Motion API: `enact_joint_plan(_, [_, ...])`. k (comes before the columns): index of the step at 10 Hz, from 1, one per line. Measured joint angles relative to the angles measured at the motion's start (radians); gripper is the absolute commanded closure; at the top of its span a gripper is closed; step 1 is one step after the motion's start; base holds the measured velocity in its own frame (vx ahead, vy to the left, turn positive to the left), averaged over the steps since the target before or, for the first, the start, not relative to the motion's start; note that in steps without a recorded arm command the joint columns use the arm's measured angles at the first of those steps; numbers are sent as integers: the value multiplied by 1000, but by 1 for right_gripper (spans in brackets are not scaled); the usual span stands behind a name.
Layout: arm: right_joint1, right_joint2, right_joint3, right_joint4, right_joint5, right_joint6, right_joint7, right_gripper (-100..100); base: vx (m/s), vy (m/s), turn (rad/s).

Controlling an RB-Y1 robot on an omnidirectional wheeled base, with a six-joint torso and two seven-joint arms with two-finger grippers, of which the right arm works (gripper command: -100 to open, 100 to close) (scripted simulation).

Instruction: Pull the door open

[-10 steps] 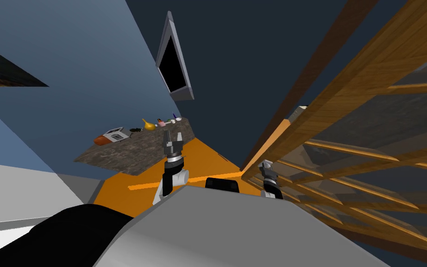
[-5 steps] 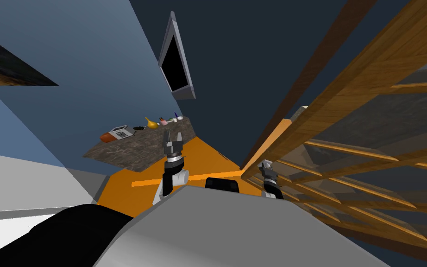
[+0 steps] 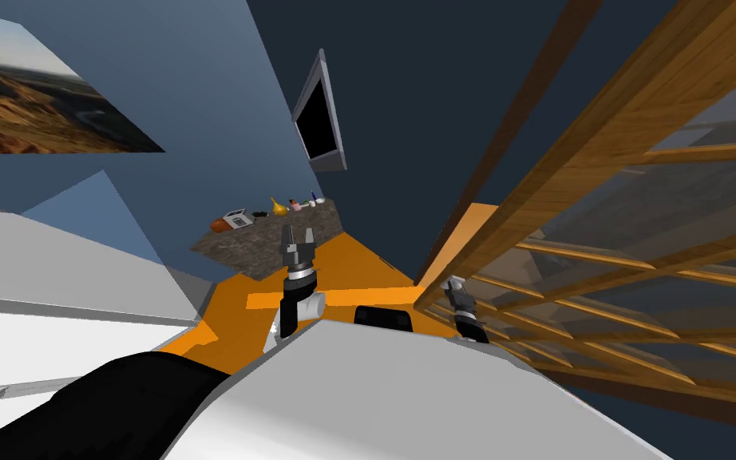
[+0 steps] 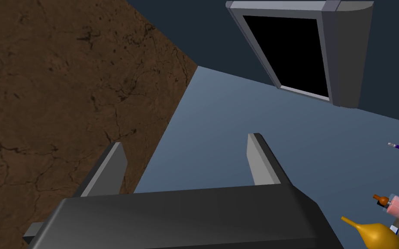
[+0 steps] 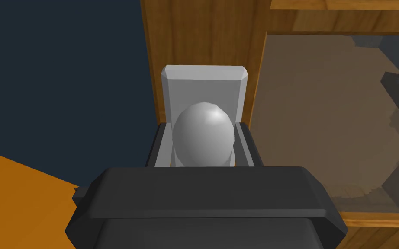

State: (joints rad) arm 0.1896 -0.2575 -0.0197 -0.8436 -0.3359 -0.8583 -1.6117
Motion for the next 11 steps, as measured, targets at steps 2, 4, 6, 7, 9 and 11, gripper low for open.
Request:
enact_joint_plan(2, [8,-8,17,2,10,-5,-19,100,-156,-2,74])
enact_joint_plan(4, [23,-29,35,-3,24,-24,-45,100,-282,-26,136])
enact_joint_plan(6, [42,-50,61,-7,41,-44,-76,100,-214,-14,84])
enact_joint_plan(7, [49,-57,72,-2,49,-57,-89,100,-219,-20,108])
enact_joint_plan(9, [63,-75,92,-5,62,-77,-115,100,-166,-15,51])
enact_joint_plan(11, [73,-83,100,-1,69,-86,-125,100,-178,-24,124])
